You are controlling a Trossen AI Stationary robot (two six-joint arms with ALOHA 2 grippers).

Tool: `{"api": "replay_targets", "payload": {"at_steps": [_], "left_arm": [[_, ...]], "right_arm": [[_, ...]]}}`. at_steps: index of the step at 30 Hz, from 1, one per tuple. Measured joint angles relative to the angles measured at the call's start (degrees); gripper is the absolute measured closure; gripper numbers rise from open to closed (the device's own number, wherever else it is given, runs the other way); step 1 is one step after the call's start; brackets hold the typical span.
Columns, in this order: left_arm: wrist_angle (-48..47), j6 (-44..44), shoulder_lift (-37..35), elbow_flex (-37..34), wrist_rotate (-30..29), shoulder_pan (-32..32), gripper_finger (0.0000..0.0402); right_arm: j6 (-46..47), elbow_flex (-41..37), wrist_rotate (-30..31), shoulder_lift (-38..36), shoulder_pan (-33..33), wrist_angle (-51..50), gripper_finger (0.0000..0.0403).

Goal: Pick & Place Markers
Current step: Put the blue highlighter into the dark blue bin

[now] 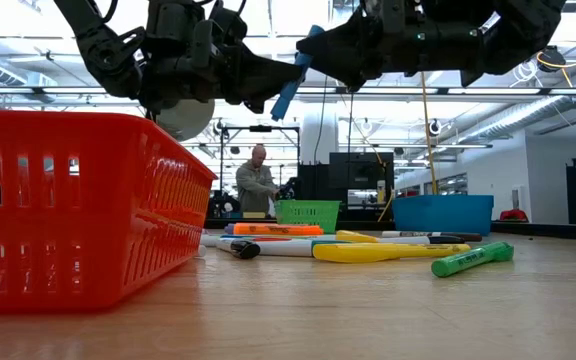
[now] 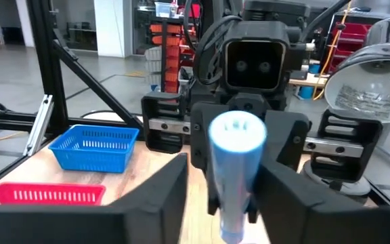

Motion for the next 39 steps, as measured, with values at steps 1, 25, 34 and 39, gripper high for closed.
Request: {"api": "replay_targets", "payload": {"at_steps": [1,25,34,39], "left_arm": [[0.0,-0.02,0.0,0.0,0.03,-0.04,0.0336],[-0.92,3.25,0.0,-0.04,-20.33,-6.13,0.0314],[-3.49,0.81,-1.85,1.01,-26.05,-8.45,0.0313],[-8.32,-1.35,-3.19,1.75,-25.82,-8.5,0.0269]], "right_arm": [[-0.02,0.0,0.04,0.0,0.0,0.09,0.0287],[-1.72,-0.02,1.14,-0.09,-0.1,-1.53,0.0354],[-1.52,0.13,2.8,-0.27,-0.7,-2.5,0.0354],[-1.33,0.04,2.5,0.03,-0.7,-3.06,0.0354]]}}
